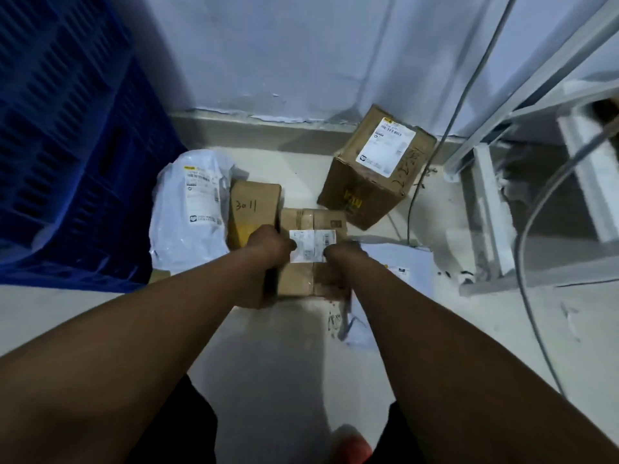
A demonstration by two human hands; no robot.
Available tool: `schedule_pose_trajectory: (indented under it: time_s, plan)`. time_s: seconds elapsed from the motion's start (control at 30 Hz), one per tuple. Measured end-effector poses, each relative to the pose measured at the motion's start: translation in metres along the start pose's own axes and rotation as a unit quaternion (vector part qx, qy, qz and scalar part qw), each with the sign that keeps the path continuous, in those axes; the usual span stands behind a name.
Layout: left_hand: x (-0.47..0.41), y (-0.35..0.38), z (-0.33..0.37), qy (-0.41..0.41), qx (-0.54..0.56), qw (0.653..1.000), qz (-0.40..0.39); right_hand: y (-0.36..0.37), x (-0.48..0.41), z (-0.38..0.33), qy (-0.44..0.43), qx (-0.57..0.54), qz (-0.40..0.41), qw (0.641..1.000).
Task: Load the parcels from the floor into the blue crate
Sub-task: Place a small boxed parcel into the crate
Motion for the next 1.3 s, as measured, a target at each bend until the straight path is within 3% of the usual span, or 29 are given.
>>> schedule_pose_trajectory:
  time_s: [0.17, 0.3, 0.37, 0.53, 0.7, 0.87, 1.03, 1.17, 1.3]
  plan:
    - [-0.046, 0.037, -0.028, -0.018, 0.039, 0.999, -0.025, 0.001, -0.027, -0.039, -0.049, 0.067, -0.062, 0.995]
    - [-0.035, 0.042, -0.034, -0.025, 0.112, 0.993, -0.002, 0.0, -0.012, -0.037, -0.059, 0.082, -0.091, 0.991]
    - [-0.01, 0.025, -0.021, -0.036, 0.143, 0.989, 0.008, -0.011, 0.017, -0.032, -0.034, 0.036, -0.097, 0.994]
    - [0.059, -0.054, 0.053, -0.013, 0.1, 0.995, 0.014, -0.058, 0.107, -0.035, -0.029, -0.161, -0.074, 0.984]
    - [0.139, -0.126, 0.12, -0.027, 0.133, 0.99, 0.031, -0.095, 0.203, -0.073, -0.122, -0.121, -0.041, 0.984]
    - [0.217, -0.202, 0.201, -0.018, 0.124, 0.991, 0.052, -0.152, 0.328, -0.102, -0.105, -0.097, -0.006, 0.99]
    - [0.276, -0.264, 0.266, -0.014, 0.115, 0.993, 0.032, -0.196, 0.42, -0.124, -0.159, -0.092, 0.018, 0.983]
    - [0.286, -0.318, 0.305, 0.019, 0.119, 0.992, 0.024, -0.223, 0.468, -0.15, -0.197, -0.115, 0.06, 0.972]
    - [0.306, -0.395, 0.336, 0.084, 0.143, 0.984, 0.068, -0.219, 0.519, -0.208, -0.258, -0.133, 0.058, 0.955]
Point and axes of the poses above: each hand's wrist, its own x-axis away from the middle knuckle, its own y-axis out of the palm, z = x × y, the point moved 8 cm from there along -x, towards the middle knuckle, and after that the axes turned 11 degrees about y, right-handed, at the moved point
